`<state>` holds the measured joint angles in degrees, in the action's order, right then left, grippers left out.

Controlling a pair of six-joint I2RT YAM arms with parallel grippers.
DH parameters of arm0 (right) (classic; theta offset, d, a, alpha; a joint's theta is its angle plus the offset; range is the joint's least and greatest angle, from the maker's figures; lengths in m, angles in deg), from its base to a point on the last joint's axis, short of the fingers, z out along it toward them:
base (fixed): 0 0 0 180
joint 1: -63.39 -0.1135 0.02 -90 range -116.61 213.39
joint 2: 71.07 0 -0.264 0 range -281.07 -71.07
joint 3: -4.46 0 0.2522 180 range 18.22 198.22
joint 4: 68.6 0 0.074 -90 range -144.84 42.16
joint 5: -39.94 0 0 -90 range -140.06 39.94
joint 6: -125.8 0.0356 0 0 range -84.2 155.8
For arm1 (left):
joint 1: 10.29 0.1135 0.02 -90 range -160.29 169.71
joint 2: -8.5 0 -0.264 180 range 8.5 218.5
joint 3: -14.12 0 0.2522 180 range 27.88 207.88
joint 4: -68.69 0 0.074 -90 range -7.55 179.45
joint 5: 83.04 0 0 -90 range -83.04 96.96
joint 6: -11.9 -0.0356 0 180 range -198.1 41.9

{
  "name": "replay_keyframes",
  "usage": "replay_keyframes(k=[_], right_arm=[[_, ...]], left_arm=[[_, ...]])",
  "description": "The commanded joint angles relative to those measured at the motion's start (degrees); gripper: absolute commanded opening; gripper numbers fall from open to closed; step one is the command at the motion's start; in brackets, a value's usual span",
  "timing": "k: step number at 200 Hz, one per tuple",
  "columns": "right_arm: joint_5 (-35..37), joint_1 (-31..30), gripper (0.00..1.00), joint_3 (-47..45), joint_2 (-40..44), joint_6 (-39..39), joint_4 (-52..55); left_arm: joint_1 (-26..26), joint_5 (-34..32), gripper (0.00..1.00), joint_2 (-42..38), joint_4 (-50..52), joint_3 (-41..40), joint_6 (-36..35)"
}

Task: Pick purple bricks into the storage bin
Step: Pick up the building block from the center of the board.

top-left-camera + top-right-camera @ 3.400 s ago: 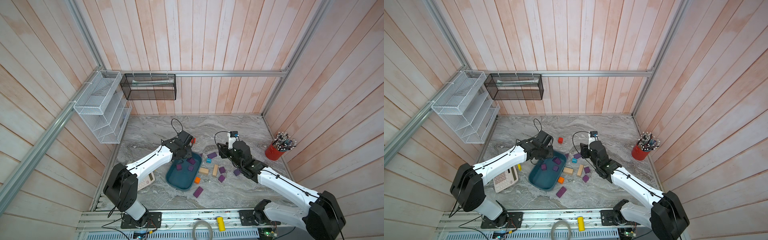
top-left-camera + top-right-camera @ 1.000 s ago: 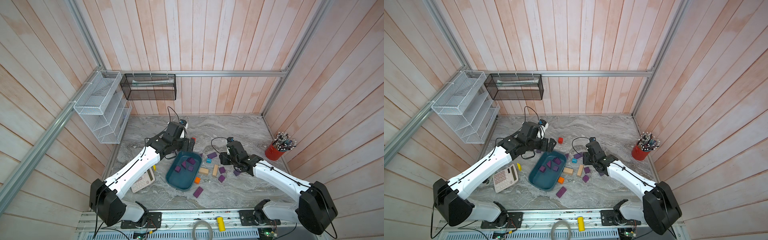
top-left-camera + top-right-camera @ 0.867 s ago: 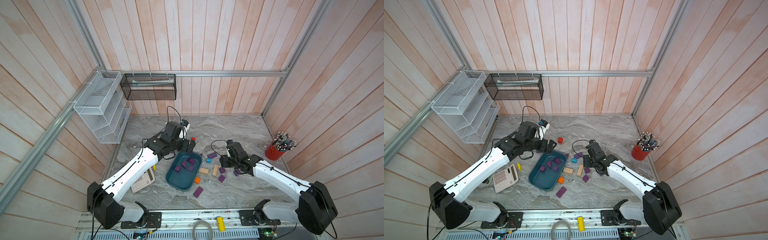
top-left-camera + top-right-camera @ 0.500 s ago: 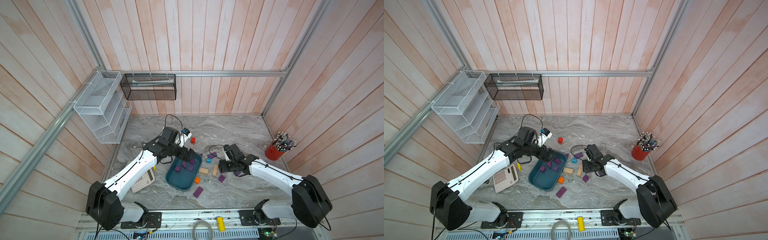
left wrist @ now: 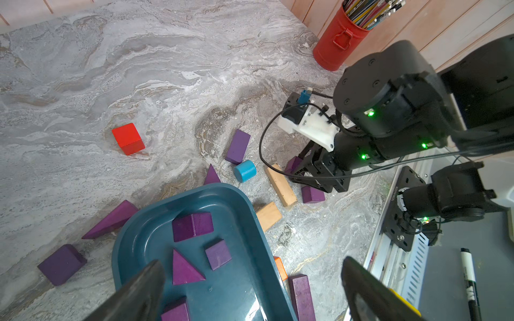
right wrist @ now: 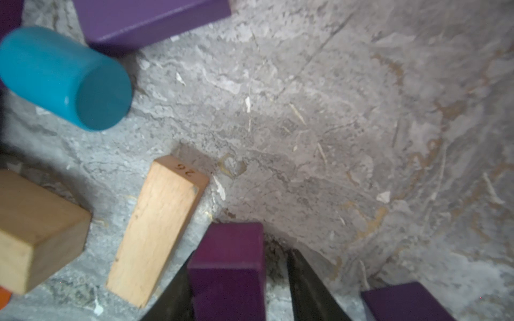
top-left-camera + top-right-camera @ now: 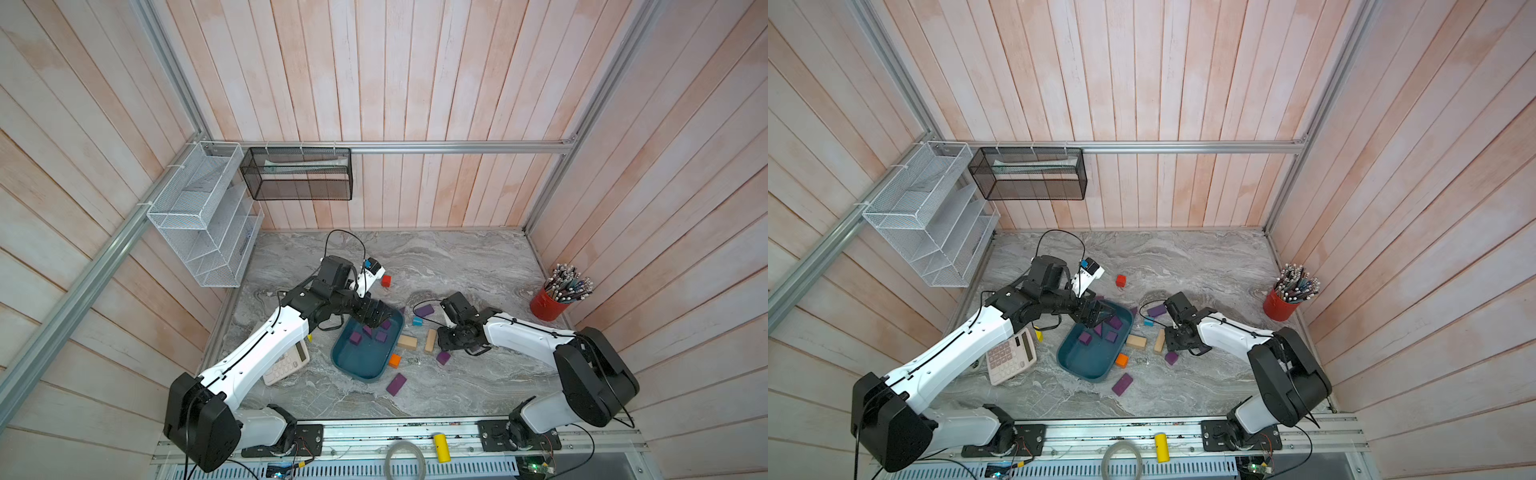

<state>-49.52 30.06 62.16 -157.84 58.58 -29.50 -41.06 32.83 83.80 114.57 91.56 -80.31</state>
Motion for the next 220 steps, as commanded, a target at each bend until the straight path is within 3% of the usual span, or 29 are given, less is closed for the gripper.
replay_keyframes(k=[1,43,79,115,163,220], right_arm=[[1.26,0.1,0.47,0.97,-1.39,-0.91,0.41],[1.85,0.1,0.44,1.66,-1.78,-1.21,0.15],[2.51,-0.24,0.32,3.15,-2.03,-1.56,0.73],[3.07,-0.59,0.27,5.7,-0.57,-1.81,2.44],[5.1,-2.06,0.25,9.65,3.09,-1.89,4.83],[5.88,-7.08,0.25,14.56,7.55,-2.3,3.0]], left_arm=[[0.18,-0.34,1.0,-0.86,-0.74,-0.74,-1.03],[0.18,-1.03,1.0,-0.94,-0.82,-0.66,-0.88],[0.23,-2.4,1.0,-1.39,-0.83,-0.75,-0.86],[0.66,-3.82,1.0,-1.63,-0.95,-0.85,-0.05],[6.77,-4.83,1.0,-1.61,-2.21,-0.74,2.96],[11.53,-13.67,1.0,0.0,-1.11,-0.09,5.28]])
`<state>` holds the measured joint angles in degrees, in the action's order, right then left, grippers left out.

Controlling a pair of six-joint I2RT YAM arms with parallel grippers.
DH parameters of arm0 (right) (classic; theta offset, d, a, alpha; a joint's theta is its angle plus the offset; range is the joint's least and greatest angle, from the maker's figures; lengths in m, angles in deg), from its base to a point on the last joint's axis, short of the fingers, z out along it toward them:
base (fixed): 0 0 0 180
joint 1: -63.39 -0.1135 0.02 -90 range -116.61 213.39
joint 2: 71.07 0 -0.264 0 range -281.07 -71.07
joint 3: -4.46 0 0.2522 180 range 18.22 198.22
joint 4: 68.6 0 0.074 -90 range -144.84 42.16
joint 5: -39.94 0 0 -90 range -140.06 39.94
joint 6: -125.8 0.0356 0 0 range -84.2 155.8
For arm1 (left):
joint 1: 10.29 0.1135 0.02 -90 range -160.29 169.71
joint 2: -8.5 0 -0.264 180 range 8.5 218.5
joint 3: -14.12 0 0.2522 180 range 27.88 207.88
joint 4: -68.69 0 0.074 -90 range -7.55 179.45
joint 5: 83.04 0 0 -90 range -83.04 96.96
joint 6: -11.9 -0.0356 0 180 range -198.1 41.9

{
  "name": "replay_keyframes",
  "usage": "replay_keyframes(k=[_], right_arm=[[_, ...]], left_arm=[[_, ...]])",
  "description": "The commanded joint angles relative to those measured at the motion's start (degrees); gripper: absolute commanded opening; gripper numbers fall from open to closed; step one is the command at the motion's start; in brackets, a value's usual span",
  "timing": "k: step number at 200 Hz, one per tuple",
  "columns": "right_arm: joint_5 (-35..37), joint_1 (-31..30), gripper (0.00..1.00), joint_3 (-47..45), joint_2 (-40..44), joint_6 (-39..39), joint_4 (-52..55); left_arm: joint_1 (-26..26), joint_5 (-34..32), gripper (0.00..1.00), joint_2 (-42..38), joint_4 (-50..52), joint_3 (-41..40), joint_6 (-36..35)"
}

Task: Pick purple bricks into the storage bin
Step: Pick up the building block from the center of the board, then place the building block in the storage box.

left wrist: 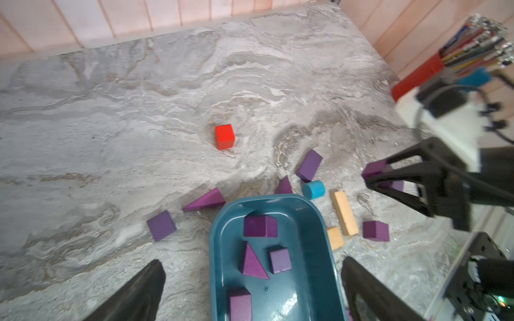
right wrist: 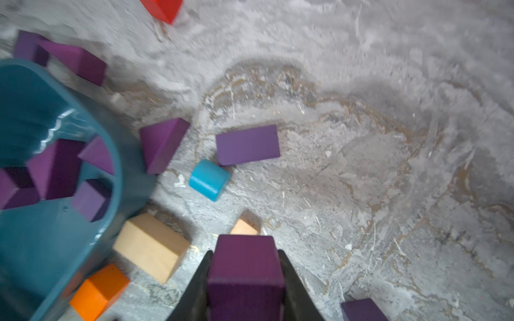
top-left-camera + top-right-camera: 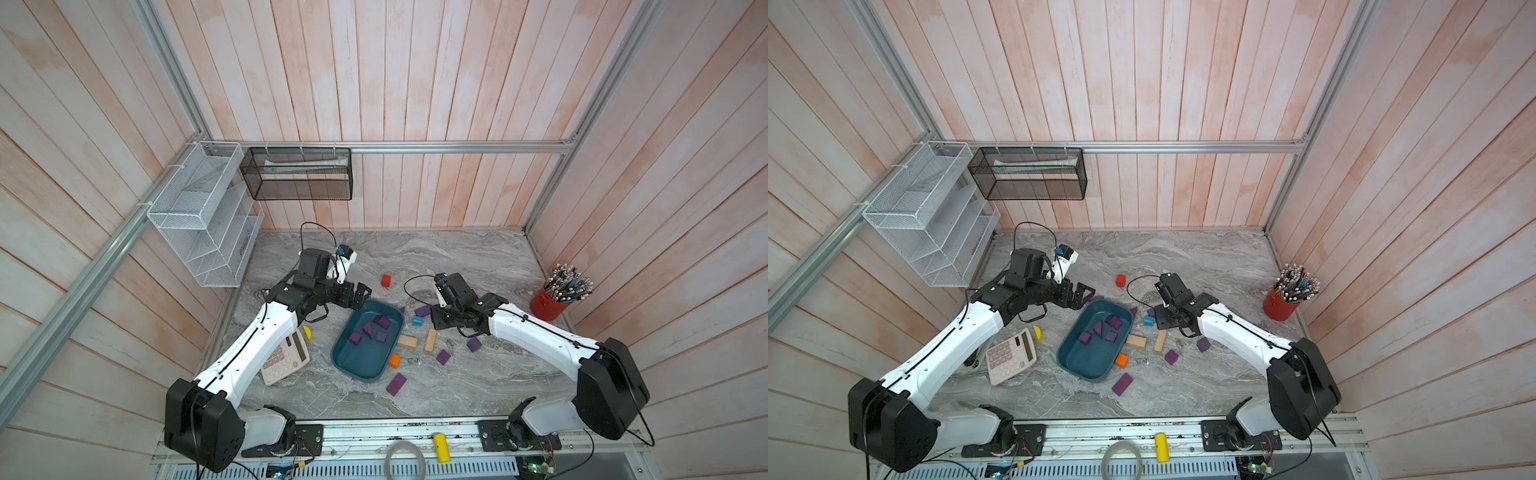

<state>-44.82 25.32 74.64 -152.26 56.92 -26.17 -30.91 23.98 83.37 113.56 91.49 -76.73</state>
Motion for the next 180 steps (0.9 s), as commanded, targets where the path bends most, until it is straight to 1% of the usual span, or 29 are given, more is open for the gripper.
replay_keyframes(k=[1,25,43,46,52,86,110,148,180], right_arm=[[1.18,-2.48,0.25,2.1,2.08,-0.64,-0.34],[0.92,-5.92,0.25,3.9,2.91,-0.64,-2.27],[0.97,-8.71,0.25,4.86,2.63,-0.74,-4.02],[0.97,-9.34,0.25,5.06,2.49,-0.73,-4.45],[0.96,-10.24,0.25,5.39,2.15,-0.9,-5.01],[1.06,-15.15,0.25,8.4,-1.96,-2.0,-6.62],[1.86,-18.43,0.25,10.58,-5.66,-3.46,-6.92],[0.94,-21.79,0.25,12.03,-9.8,-4.44,-9.05],[-1.07,-23.23,0.25,12.43,-13.38,-4.85,-10.6]], left_arm=[[1.43,-4.94,1.0,0.49,-0.09,0.0,1.7],[3.1,-6.96,1.0,1.07,0.09,0.41,2.68],[4.86,-7.08,1.0,1.32,0.11,0.61,2.69],[5.09,-7.08,1.0,1.37,0.09,0.69,4.21],[5.71,-7.25,1.0,1.57,0.17,0.72,4.75],[9.28,-9.55,1.0,2.94,1.11,1.79,6.98],[12.24,-9.61,1.0,3.83,1.27,2.15,8.43],[15.14,-12.77,1.0,5.94,2.49,3.07,9.36],[15.74,-15.35,1.0,6.44,2.88,3.08,9.36]])
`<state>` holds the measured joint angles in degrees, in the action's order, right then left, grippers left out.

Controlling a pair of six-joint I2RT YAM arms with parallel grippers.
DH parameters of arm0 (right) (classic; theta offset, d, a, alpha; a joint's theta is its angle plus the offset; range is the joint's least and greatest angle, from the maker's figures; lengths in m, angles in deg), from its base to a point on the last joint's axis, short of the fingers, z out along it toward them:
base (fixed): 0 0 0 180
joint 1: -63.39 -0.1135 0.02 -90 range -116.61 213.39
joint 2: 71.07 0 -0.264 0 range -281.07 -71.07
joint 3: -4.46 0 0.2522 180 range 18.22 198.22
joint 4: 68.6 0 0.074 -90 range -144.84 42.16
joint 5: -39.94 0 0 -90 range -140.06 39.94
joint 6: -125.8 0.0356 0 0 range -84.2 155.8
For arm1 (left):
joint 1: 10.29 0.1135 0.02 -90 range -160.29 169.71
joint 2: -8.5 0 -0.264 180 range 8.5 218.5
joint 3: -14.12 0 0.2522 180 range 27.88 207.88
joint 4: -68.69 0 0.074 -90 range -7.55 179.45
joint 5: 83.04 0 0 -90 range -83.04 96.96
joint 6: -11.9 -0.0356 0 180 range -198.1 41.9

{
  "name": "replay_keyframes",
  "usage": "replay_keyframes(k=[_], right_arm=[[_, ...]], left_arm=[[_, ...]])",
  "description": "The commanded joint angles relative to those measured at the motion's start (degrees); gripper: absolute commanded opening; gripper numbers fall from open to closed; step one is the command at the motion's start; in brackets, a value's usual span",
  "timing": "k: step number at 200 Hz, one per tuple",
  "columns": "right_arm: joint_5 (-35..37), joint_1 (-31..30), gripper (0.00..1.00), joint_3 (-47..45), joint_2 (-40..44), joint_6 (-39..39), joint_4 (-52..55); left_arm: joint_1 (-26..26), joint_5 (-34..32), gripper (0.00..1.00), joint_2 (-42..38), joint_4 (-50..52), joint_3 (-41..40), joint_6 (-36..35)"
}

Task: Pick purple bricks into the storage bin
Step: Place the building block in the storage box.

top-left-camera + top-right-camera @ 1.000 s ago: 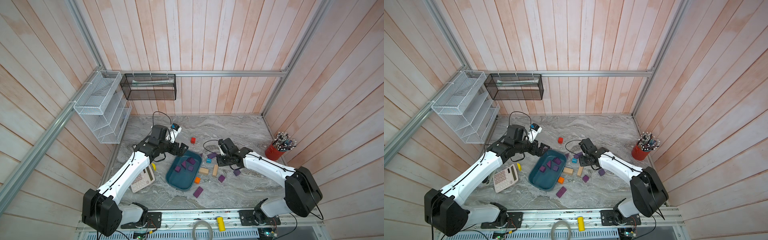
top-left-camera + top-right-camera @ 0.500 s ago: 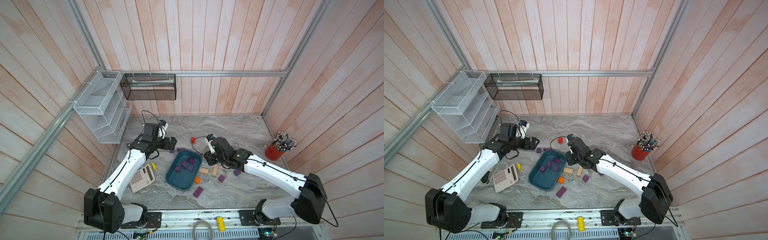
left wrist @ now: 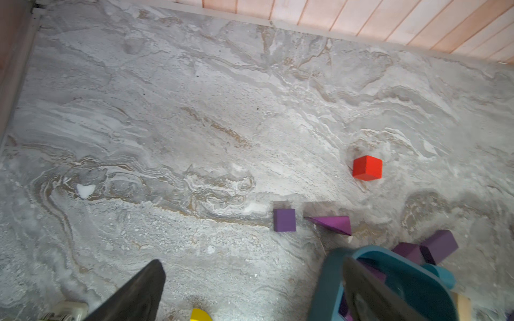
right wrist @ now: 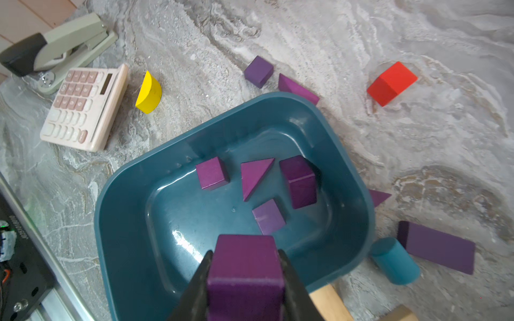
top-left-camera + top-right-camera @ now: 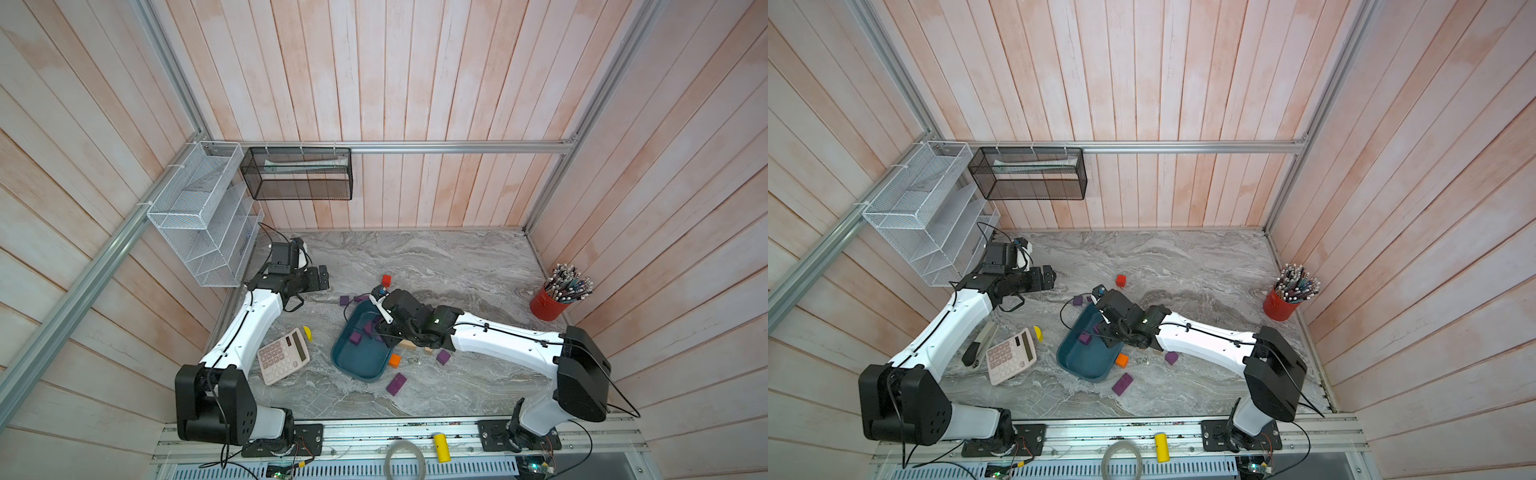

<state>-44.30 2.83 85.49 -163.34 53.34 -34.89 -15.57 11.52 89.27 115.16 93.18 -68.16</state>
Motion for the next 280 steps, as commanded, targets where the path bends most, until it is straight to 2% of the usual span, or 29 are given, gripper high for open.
replay_keyframes(k=[1,86,206,228,280], right_arm=[[-1.7,-0.81,0.25,1.66,-2.43,-1.32,-1.9],[-2.82,-2.19,0.25,4.01,-11.88,-2.95,-1.14],[-0.67,-4.15,0.29,7.69,-22.83,-3.92,2.71],[-0.57,-4.26,0.33,7.88,-23.08,-4.18,3.16],[0.21,-4.41,0.53,8.32,-21.74,-4.62,3.67]], left_arm=[[0.42,-2.89,1.0,0.58,1.3,1.36,0.79],[0.44,-0.71,1.0,1.19,1.13,1.24,0.52],[0.36,1.24,1.0,1.01,0.95,0.87,-0.11],[0.36,1.4,1.0,1.14,0.95,0.85,-0.18],[0.36,0.94,1.0,1.14,1.04,0.88,-0.48]])
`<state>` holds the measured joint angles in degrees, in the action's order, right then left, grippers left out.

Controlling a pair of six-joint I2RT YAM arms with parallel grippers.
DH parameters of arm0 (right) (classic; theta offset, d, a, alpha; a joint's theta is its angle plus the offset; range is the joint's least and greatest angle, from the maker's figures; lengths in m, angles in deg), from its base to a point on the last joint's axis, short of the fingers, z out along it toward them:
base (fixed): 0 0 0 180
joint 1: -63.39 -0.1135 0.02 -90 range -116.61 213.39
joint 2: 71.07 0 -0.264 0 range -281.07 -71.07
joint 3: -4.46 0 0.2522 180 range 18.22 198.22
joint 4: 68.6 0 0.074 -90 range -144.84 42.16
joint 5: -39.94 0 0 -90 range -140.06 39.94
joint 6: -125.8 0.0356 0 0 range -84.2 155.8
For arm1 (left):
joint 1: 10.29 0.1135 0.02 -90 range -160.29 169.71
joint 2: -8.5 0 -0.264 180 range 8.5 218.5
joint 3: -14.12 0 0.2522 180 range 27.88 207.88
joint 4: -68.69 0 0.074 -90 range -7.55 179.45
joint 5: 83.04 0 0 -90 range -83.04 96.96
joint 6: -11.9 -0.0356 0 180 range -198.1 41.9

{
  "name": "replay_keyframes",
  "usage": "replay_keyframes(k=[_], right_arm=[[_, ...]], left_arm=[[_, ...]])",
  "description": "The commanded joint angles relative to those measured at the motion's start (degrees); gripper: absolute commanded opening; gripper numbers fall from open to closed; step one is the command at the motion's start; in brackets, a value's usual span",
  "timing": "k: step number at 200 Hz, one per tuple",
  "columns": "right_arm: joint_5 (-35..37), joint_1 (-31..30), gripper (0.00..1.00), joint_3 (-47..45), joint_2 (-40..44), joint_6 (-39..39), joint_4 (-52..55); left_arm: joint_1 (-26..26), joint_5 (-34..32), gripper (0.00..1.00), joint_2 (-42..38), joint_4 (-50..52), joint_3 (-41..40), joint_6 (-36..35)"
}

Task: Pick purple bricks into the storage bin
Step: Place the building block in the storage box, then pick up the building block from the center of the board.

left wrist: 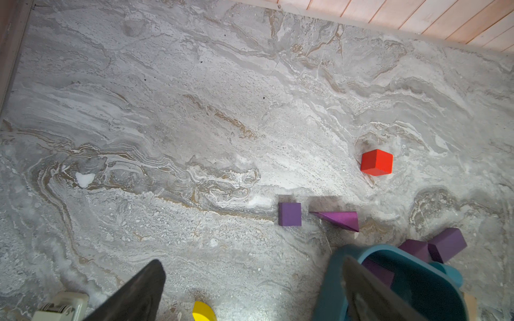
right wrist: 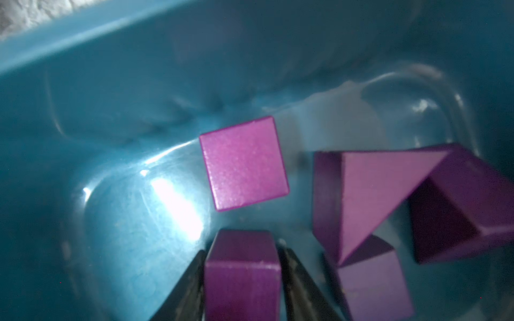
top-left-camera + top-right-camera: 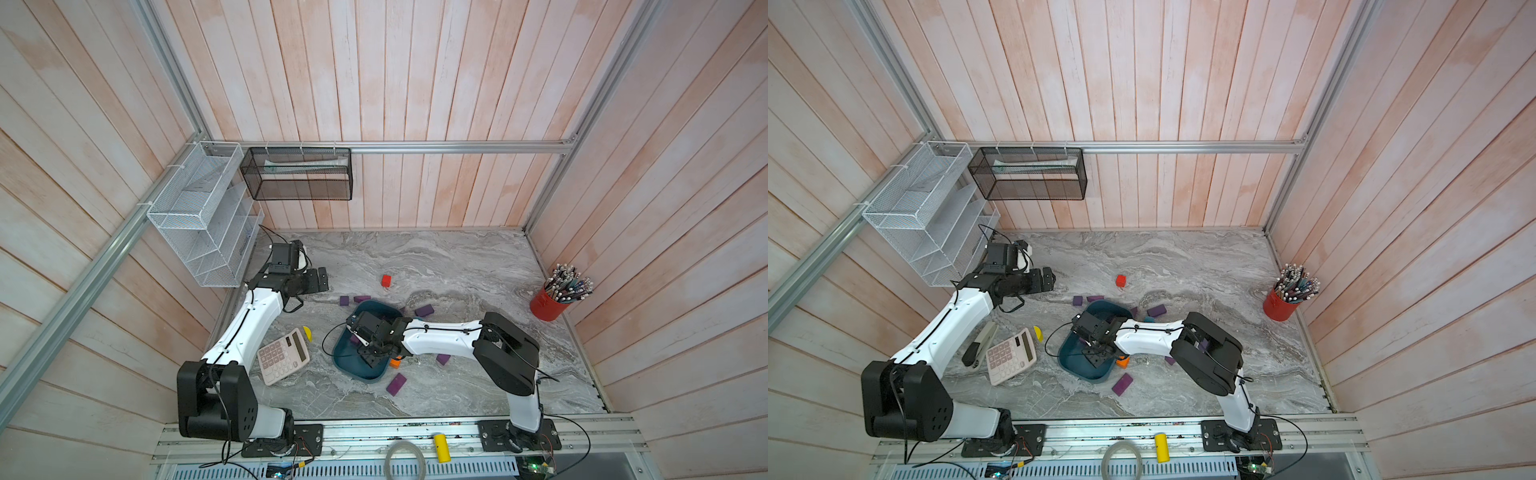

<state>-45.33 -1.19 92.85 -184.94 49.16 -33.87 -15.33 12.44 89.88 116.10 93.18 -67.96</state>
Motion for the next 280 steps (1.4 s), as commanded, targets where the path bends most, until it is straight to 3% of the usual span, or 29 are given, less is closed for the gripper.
replay_keyframes(k=[1,83,199,239,280], right_arm=[[1.24,-0.38,0.53,0.96,-0.09,-0.45,2.7],[6.55,-0.65,0.81,-0.54,8.36,-2.02,1.89],[16.1,0.77,0.79,-13.18,30.38,2.06,-0.84],[16.61,7.5,0.75,-18.95,38.28,9.41,-0.15],[14.98,19.73,0.72,-22.36,43.42,19.58,6.09]], left_arm=[[0.12,0.0,1.0,0.53,0.1,0.88,-0.66],[0.03,-0.75,1.0,0.39,0.02,0.79,-0.71],[-1.08,0.41,1.0,0.23,-0.34,0.6,-0.86],[-3.65,-1.26,1.0,0.96,0.14,0.62,-1.33],[-6.24,-3.17,1.0,1.42,0.47,0.56,-1.61]])
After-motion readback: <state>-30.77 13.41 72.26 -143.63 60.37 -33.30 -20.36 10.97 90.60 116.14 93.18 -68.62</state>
